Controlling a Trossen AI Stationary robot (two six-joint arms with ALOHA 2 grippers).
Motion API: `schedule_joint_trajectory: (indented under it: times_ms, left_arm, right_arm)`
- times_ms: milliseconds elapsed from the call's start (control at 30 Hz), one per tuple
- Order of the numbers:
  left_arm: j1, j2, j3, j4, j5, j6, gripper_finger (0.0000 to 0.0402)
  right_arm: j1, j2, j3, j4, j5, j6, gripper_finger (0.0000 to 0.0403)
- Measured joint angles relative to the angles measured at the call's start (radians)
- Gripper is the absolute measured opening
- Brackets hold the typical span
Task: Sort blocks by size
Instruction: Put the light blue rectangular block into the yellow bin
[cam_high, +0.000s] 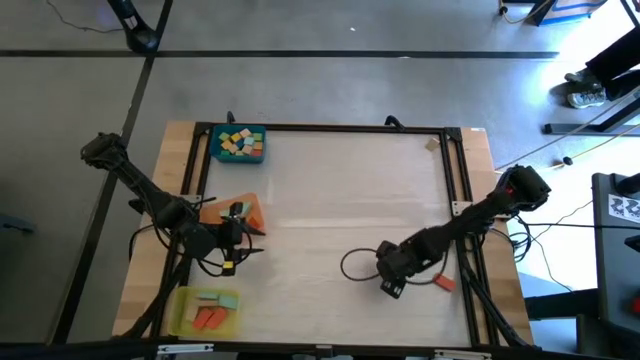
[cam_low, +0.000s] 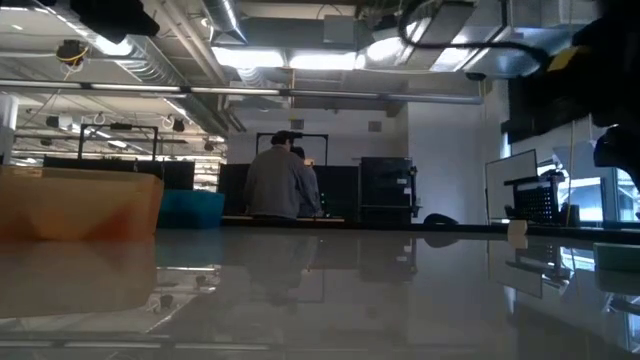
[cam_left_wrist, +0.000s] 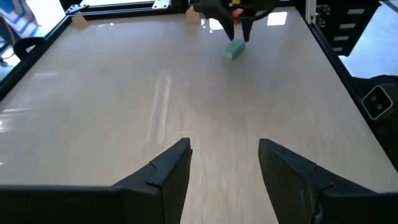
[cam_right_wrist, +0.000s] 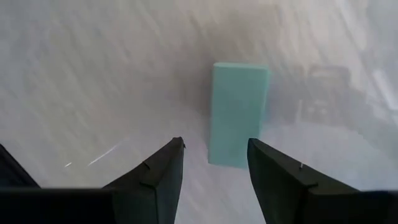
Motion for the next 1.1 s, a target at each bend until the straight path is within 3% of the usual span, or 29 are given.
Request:
schedule_joint_trajectory:
  times_ms: [367, 767, 967, 1100]
  left_arm:
    - [0.000, 0.000, 0.000, -0.003, 0.000, 0.000, 0.0177]
    - [-0.002, 0.000, 0.000, -0.002, 0.001, -0.004, 0.0177]
    - [-0.002, 0.000, 0.000, -0.002, 0.001, -0.006, 0.0177]
    - [0.002, 0.000, 0.000, -0.002, 0.001, -0.005, 0.0177]
  right_arm:
    - [0.059, 0.021, -0.002, 0.005, 0.189, 0.051, 0.0177]
    - [0.063, 0.110, 0.003, 0.018, 0.216, 0.016, 0.0176]
    - [0.063, 0.108, 0.004, 0.013, 0.218, -0.018, 0.0125]
    - [0.063, 0.113, 0.028, -0.006, 0.220, -0.079, 0.0122]
